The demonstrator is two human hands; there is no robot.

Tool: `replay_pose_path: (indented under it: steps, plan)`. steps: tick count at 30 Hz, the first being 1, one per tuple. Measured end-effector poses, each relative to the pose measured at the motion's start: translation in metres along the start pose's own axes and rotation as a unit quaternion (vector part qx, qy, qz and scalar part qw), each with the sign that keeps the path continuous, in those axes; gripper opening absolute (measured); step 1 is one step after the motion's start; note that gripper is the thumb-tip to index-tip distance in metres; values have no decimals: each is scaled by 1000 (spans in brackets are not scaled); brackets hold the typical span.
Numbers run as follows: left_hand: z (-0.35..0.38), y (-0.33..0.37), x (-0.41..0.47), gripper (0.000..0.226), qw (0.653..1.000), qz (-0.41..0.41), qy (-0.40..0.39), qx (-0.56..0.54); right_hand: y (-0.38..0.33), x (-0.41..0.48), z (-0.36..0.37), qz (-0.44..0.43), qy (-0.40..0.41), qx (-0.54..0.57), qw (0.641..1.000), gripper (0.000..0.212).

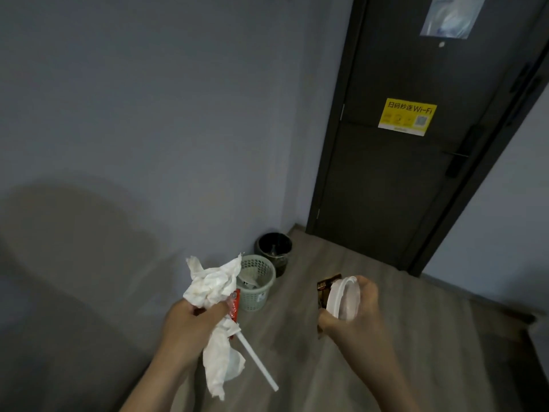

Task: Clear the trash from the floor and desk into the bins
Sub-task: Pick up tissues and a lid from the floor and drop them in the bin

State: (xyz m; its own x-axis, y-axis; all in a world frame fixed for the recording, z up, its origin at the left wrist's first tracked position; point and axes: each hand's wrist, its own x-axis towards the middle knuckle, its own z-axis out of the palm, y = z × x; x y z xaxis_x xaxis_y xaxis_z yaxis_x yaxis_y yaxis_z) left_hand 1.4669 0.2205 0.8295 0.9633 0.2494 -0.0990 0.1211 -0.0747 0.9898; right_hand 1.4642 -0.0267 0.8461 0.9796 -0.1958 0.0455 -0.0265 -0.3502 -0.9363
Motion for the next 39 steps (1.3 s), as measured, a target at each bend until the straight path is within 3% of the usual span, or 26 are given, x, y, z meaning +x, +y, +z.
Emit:
replay_pose_path:
  steps: [3, 6, 10, 14, 18, 25, 32, 39]
  plan:
    - [3, 4, 68, 31, 1000, -11, 12, 7, -6, 57, 21, 12, -8, -9, 1000, 59]
    - [14, 2, 134, 13, 999, -35, 7, 38, -7, 106, 36, 32, -9, -14, 999, 60]
    - [36, -1, 200, 6, 996, -53, -5, 66, 0, 167, 49, 53, -7, -27, 998, 59]
    - [61, 0, 264, 18, 995, -47, -10, 91, 19, 242, 62, 69, -33, -13, 997, 65]
    - [92, -5, 334, 11, 993, -41, 23, 110, 35, 328, 75, 72, -58, 8, 996, 68]
    - [133, -15, 425, 8, 982, -102, 66, 147, 69, 465, 93, 96, -141, -3, 985, 67]
    - [151, -52, 504, 16, 969, -159, 111, 151, 101, 546, 134, 138, -197, -15, 971, 54]
    - [153, -109, 612, 16, 963, -210, 58, 160, 127, 609, 201, 218, -206, -16, 954, 54]
